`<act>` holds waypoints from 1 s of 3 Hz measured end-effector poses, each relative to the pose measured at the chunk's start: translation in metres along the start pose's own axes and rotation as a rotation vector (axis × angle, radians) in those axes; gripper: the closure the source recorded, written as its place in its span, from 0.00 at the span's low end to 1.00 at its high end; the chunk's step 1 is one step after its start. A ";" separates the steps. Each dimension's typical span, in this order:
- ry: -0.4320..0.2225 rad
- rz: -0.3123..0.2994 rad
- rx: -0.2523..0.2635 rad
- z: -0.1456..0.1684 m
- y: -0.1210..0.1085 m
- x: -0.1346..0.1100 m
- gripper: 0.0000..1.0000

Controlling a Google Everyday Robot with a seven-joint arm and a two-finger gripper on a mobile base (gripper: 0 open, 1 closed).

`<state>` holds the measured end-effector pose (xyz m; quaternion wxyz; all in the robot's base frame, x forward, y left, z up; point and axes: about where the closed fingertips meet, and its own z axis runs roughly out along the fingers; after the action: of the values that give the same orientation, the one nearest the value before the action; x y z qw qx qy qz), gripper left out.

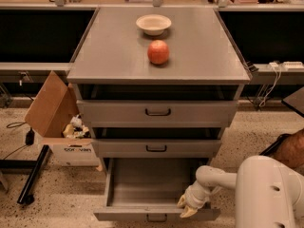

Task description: Open bottom drawer

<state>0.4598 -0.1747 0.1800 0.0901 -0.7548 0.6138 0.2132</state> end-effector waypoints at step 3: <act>-0.032 -0.029 0.018 -0.015 -0.003 0.004 0.04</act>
Offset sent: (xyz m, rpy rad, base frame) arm 0.0021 -0.0028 0.0053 0.0158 -0.0075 0.0053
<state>0.4664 -0.1838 0.1916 0.1097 -0.7593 0.6031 0.2184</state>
